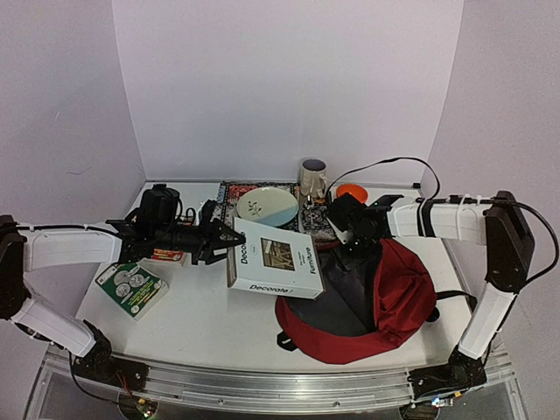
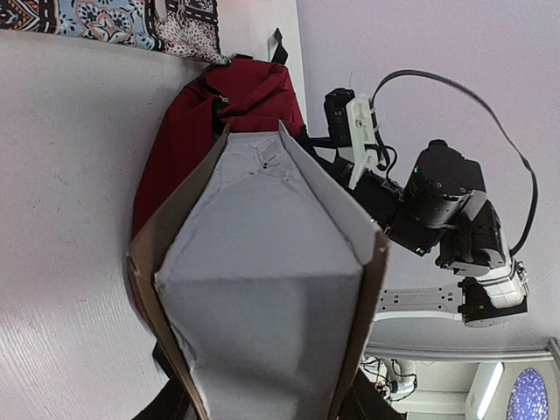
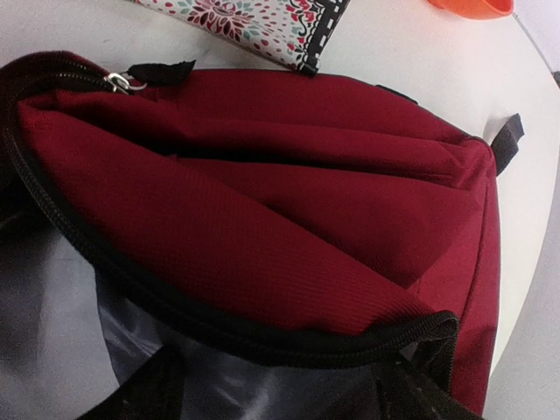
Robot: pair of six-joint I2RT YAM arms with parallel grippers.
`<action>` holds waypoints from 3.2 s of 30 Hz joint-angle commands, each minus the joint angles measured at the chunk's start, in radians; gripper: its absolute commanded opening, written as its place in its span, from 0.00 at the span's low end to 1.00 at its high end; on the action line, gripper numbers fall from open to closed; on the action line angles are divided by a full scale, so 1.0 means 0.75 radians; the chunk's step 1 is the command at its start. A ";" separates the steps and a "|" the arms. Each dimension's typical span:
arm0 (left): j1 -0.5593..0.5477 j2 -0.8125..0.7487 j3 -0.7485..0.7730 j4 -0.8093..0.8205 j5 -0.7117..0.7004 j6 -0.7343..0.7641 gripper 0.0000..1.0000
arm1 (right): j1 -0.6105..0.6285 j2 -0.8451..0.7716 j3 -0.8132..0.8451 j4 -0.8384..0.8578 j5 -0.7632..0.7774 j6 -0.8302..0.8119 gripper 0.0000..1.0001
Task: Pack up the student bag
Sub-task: Grab the largest pocket of the student bag.
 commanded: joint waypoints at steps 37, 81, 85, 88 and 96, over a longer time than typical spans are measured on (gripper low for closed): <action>0.184 0.336 0.420 -0.374 0.088 0.456 0.16 | -0.004 -0.099 0.242 0.019 -0.079 -0.010 0.52; 0.086 0.189 0.193 -0.079 -0.004 0.104 0.13 | 0.084 0.210 0.375 -0.110 0.077 0.091 0.07; 0.082 0.138 0.151 -0.005 -0.003 -0.011 0.12 | 0.084 0.206 0.434 -0.110 0.106 0.128 0.01; 0.068 0.107 0.130 0.019 -0.017 -0.078 0.13 | 0.084 0.222 0.491 -0.110 0.118 0.159 0.00; 0.038 0.080 0.095 0.022 -0.066 -0.118 0.13 | 0.092 0.196 0.559 -0.093 0.151 0.183 0.00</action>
